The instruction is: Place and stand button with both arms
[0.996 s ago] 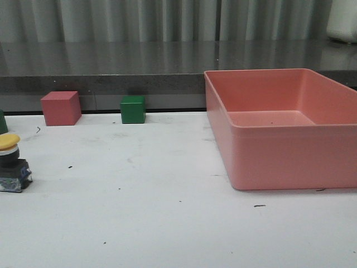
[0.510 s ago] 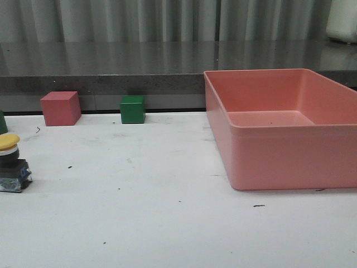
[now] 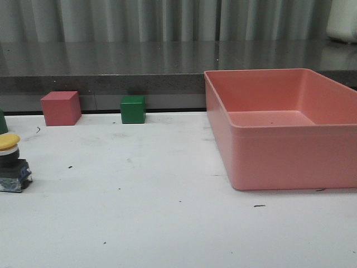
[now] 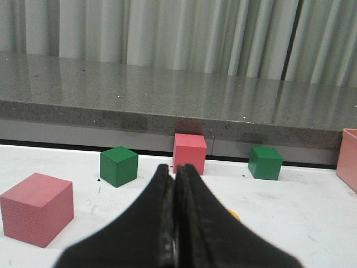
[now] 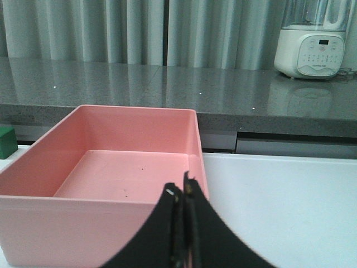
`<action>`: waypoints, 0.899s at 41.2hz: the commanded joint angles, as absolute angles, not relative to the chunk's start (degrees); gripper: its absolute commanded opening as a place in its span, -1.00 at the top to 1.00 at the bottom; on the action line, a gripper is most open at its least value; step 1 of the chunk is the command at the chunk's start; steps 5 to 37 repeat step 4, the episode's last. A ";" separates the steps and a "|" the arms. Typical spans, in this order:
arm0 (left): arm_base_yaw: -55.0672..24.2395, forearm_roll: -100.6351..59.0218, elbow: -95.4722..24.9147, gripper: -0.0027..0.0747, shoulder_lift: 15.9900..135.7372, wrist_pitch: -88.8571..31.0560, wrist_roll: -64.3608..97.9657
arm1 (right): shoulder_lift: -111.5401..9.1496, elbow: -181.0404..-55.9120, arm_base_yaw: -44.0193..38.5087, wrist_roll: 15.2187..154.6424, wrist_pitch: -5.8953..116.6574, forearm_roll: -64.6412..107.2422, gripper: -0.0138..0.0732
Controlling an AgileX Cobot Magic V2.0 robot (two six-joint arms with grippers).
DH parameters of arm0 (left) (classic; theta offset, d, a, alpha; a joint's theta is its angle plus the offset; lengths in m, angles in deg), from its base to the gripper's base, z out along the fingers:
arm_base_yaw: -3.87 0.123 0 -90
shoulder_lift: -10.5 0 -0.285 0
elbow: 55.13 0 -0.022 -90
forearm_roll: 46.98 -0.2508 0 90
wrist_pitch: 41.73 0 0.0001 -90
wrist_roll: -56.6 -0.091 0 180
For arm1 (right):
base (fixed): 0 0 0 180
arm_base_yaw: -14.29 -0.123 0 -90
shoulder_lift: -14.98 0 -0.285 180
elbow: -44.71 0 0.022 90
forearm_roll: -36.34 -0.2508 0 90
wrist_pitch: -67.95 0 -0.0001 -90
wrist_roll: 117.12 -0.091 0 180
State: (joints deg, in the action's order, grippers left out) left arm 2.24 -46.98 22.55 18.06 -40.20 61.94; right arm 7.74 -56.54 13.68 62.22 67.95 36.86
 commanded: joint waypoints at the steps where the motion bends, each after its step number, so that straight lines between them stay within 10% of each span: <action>1: 2.46 -46.58 23.42 0.98 16.84 -45.13 62.45 | 8.84 -56.72 14.08 62.52 73.10 36.91 0.95; 37: 2.46 -46.58 23.42 0.98 16.84 -45.13 62.45 | 8.84 -56.72 14.08 62.52 73.10 36.91 0.95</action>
